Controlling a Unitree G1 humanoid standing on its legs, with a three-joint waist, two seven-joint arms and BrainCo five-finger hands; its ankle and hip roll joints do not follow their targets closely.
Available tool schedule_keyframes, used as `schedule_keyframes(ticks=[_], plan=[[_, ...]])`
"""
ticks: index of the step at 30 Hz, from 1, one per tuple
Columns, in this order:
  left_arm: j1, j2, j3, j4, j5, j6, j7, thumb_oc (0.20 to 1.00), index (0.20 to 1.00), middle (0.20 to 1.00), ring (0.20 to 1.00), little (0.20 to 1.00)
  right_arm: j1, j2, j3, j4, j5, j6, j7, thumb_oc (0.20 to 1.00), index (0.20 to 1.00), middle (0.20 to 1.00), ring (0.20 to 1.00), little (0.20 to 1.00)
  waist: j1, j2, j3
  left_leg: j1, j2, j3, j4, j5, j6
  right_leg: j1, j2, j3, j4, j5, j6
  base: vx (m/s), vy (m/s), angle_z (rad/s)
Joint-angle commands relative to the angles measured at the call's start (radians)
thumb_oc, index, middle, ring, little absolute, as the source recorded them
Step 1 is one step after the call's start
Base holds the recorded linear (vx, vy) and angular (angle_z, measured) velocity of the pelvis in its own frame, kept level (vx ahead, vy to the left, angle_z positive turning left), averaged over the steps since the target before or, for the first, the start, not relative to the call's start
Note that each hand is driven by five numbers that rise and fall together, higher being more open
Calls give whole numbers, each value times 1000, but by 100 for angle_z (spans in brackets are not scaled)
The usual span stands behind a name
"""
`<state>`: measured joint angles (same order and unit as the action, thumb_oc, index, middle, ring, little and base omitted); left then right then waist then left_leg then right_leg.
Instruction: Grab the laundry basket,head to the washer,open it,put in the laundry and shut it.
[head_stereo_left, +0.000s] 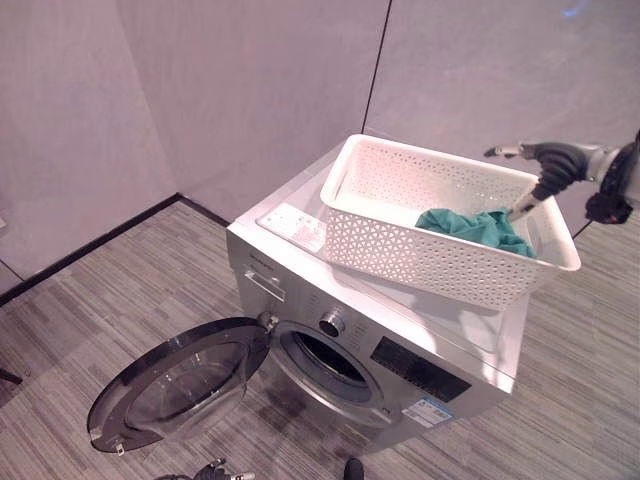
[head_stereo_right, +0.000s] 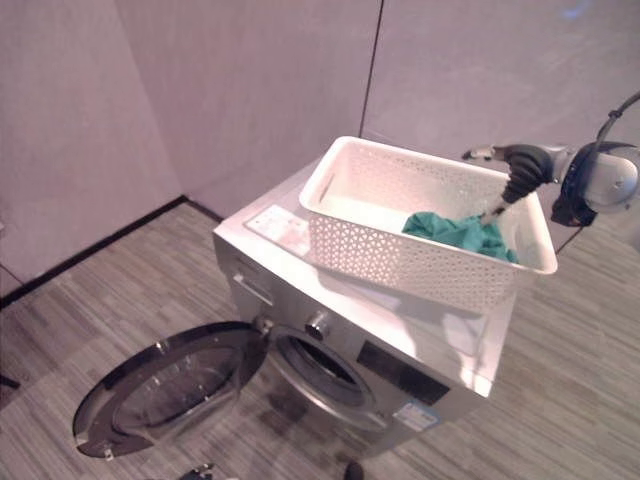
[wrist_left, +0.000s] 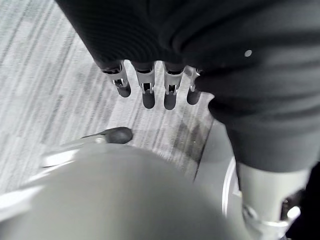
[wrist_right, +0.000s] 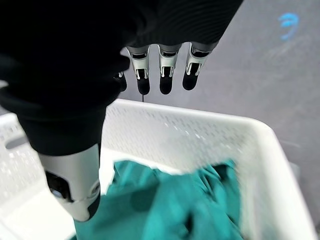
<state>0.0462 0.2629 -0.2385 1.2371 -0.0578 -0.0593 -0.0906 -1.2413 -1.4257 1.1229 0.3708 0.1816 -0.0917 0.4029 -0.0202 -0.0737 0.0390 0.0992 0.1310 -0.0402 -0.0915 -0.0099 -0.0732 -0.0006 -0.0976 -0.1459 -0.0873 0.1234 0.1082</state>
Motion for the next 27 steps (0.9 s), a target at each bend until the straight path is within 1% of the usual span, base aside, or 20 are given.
schedule_keyframes(ticks=[1, 4, 12, 13, 16, 23, 27], plan=[[-23, 38, 2, 36, 39, -14, -14, 1000, 1000, 1000, 1000, 1000, -85, -54, 46, 43, -11, -4, 5, 1000, 1000, 1000, 1000, 1000, 17, -77, 4, 52, 34, 40, 15, -62, -20, 0, -44, -10, 38, -81, 46, 0, 0, 0], [-26, 46, 13, 31, 22, -14, -1, 1000, 1000, 1000, 1000, 1000, -17, -19, -15, 87, -30, 1, 1, 1000, 1000, 1000, 1000, 1000, 24, -74, 7, 51, 39, 47, 10, -55, -24, 0, -41, -11, 22, -78, 46, 5, -27, -1], [-25, 56, 2, 24, 17, -18, 11, 1000, 1000, 1000, 1000, 1000, 13, 25, -47, 176, -64, 7, -15, 1000, 1000, 1000, 1000, 1000, 34, -66, 13, 38, 42, 43, 9, -40, -31, 6, -36, -22, 4, -75, 44, 1, -4, 0], [-28, 54, -1, 32, 14, -18, 14, 1000, 1000, 1000, 1000, 1000, 30, 52, -64, 202, -83, 6, -22, 1000, 1000, 1000, 1000, 1000, 37, -61, 14, 32, 42, 38, 7, -39, -32, 4, -37, -25, 0, -74, 43, 0, 0, 0], [-29, 52, -2, 34, 13, -18, 18, 1000, 1000, 1000, 1000, 1000, 43, 67, -76, 208, -84, 7, -24, 1000, 1000, 1000, 1000, 1000, 40, -61, 15, 26, 42, 36, 6, -36, -34, 1, -37, -28, 0, -75, 42, 0, 0, 0], [-28, 39, -6, 41, -7, -16, 21, 1000, 1000, 1000, 1000, 1000, 20, 144, -50, 246, -101, 6, -32, 1000, 1000, 1000, 1000, 1000, 58, -62, 28, 6, 45, 27, 11, -28, -36, -8, -36, -34, 0, -78, 40, 11, -8, 2], [-30, 40, -2, 38, -17, -20, 25, 1000, 1000, 1000, 1000, 1000, 15, 160, -28, 234, -104, -2, -30, 1000, 1000, 1000, 1000, 1000, 64, -69, 36, -3, 48, 20, 14, -27, -37, -12, -33, -38, 0, -79, 39, 13, -14, 3]])
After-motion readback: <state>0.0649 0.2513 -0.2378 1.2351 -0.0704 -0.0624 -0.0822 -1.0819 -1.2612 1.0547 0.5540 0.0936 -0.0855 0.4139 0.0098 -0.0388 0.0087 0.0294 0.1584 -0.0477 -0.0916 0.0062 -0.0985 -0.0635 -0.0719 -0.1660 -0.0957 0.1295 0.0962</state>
